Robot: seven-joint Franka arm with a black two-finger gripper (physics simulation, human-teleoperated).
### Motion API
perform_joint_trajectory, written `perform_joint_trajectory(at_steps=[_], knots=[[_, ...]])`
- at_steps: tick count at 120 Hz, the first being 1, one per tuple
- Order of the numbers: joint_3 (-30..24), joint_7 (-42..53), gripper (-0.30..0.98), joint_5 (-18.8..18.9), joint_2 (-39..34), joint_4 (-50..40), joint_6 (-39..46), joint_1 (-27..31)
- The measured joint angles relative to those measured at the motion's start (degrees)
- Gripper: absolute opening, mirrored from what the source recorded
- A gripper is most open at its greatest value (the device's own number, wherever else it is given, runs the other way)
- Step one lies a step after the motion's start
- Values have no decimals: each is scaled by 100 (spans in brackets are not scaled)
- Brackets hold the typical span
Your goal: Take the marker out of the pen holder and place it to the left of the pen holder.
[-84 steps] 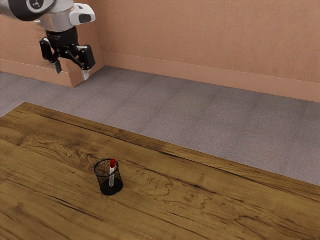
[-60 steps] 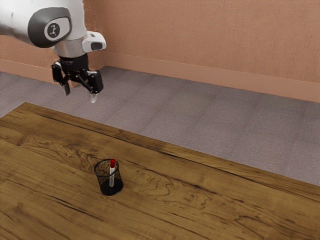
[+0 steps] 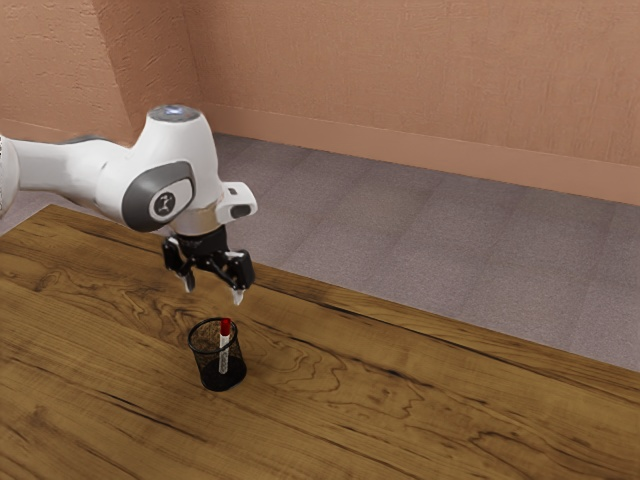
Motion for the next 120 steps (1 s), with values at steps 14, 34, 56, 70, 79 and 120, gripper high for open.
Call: perform_joint_trajectory(at_steps=[14,34,56,70,79,120], knots=[[-4,-92,69,-210,53,-171,315,29],[-10,-194,69,-352,60,-414,557,52],[-114,-275,69,-364,56,-598,667,142],[-242,-301,69,-175,85,-606,695,224],[-306,-308,69,-82,126,-607,706,248],[-373,-345,69,20,228,-650,749,84]])
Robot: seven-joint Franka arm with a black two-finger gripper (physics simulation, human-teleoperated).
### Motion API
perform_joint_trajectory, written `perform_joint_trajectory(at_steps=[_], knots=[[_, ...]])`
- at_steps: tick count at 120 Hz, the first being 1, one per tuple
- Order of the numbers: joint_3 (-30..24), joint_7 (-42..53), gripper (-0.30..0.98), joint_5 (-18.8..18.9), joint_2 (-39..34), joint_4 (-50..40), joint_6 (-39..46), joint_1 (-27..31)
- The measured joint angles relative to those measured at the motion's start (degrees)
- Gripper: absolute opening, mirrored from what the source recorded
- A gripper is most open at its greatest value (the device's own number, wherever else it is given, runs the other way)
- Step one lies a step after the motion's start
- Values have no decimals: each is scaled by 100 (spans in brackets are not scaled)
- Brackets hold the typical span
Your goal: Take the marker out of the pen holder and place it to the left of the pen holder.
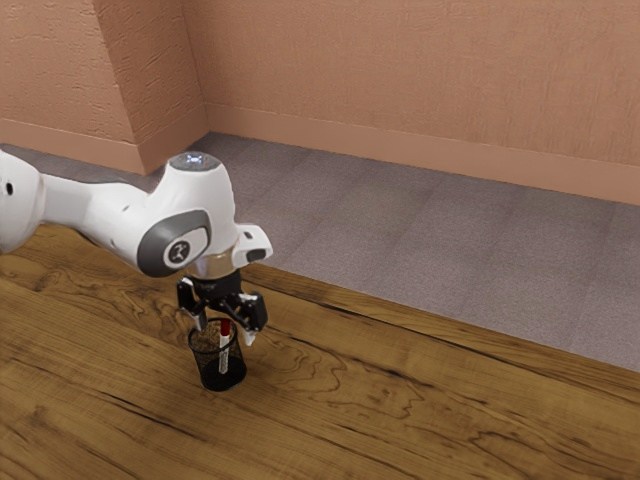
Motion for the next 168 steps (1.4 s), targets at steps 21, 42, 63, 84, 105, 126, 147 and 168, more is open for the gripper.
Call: perform_joint_trajectory(at_steps=[21,42,63,84,105,126,147,168], knots=[[-1,-13,69,-2,109,6,54,-168],[8,-14,64,37,55,22,65,-234],[33,-8,30,126,-44,22,23,-193],[46,-8,9,185,-88,22,-47,-105],[47,-41,-3,309,-199,26,-137,11],[322,-117,-7,564,-550,38,-262,-3],[380,-200,-8,885,-1305,336,-584,309],[812,-208,-9,994,-790,990,-1123,518]])
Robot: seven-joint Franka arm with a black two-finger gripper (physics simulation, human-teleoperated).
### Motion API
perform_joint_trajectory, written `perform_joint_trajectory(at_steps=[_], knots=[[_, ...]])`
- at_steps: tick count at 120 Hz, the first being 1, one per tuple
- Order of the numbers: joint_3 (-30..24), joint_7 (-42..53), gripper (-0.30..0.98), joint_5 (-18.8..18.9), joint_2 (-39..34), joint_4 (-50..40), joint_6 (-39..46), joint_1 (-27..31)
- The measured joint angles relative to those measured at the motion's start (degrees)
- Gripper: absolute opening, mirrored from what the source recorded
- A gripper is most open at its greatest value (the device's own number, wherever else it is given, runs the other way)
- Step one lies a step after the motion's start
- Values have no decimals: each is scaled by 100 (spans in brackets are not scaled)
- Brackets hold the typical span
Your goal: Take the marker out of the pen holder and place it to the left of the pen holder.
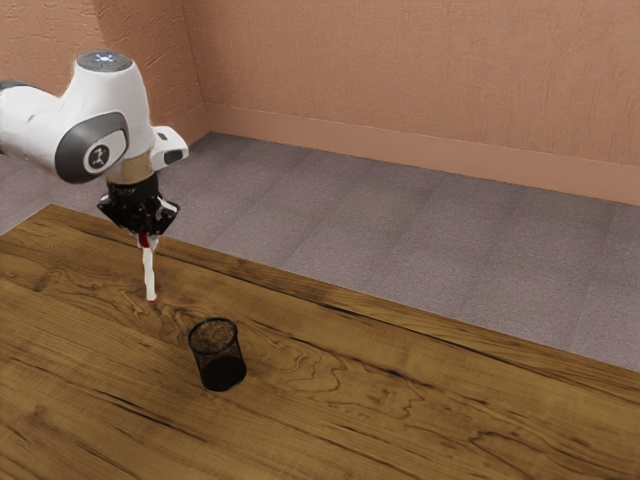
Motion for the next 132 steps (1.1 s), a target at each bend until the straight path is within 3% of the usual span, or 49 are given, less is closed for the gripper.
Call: perform_joint_trajectory(at_steps=[28,53,72,83,98,105,132], knots=[[54,468,-9,-593,2490,2162,-1426,565],[-117,1111,-8,-835,3754,3436,-2442,866],[-283,1543,27,-921,3908,3624,-2704,885],[-286,1747,41,-933,3618,3611,-2685,870],[-195,1963,54,-947,1368,3017,-2123,480],[-180,1968,57,-939,738,3040,-2059,269],[-229,1697,65,-708,-4,3336,-2663,-309]])
